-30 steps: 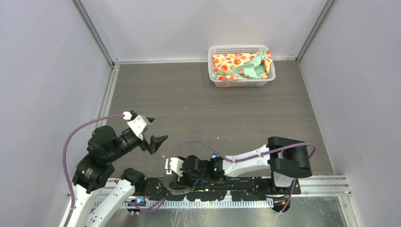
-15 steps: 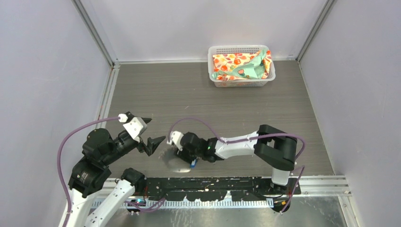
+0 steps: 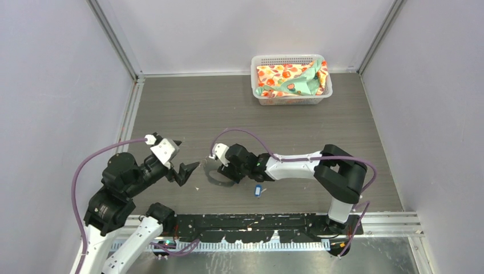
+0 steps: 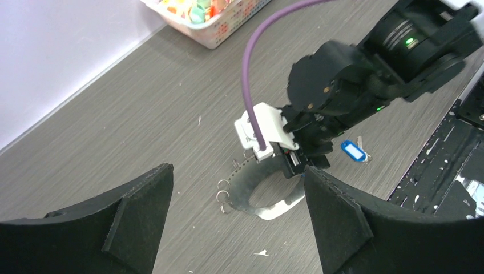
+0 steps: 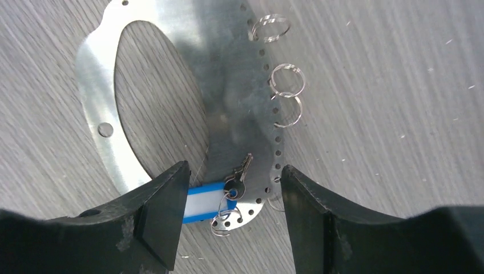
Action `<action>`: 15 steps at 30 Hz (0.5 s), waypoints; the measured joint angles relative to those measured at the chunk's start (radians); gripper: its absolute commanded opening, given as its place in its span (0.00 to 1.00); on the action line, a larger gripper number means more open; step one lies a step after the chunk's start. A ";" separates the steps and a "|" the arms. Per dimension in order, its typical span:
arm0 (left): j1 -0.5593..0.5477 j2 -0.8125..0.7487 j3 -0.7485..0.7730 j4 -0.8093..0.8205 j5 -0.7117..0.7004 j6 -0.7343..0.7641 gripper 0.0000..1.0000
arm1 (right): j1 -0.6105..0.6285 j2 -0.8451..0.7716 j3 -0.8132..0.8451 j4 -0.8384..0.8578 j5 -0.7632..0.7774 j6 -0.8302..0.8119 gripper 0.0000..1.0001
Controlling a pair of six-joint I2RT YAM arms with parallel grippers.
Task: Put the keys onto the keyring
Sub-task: Move the keyring to the center of the board.
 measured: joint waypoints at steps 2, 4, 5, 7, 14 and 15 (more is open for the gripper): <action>0.000 0.015 0.000 -0.005 -0.019 -0.005 0.89 | 0.008 -0.024 0.001 -0.002 0.000 -0.002 0.66; 0.000 0.031 -0.005 -0.006 -0.038 -0.013 0.90 | 0.018 -0.041 0.018 0.006 -0.004 -0.002 0.64; 0.000 0.037 -0.008 -0.006 -0.045 -0.019 0.90 | 0.024 -0.040 0.035 0.019 -0.008 -0.002 0.63; 0.000 0.053 -0.014 -0.007 -0.065 -0.029 0.91 | 0.039 -0.021 0.084 0.039 -0.024 -0.002 0.63; 0.000 0.055 -0.014 -0.006 -0.146 -0.051 0.91 | 0.080 0.181 0.283 0.117 -0.049 -0.003 0.63; 0.000 0.046 -0.014 -0.006 -0.152 -0.051 0.91 | 0.083 0.209 0.293 0.126 -0.049 -0.003 0.63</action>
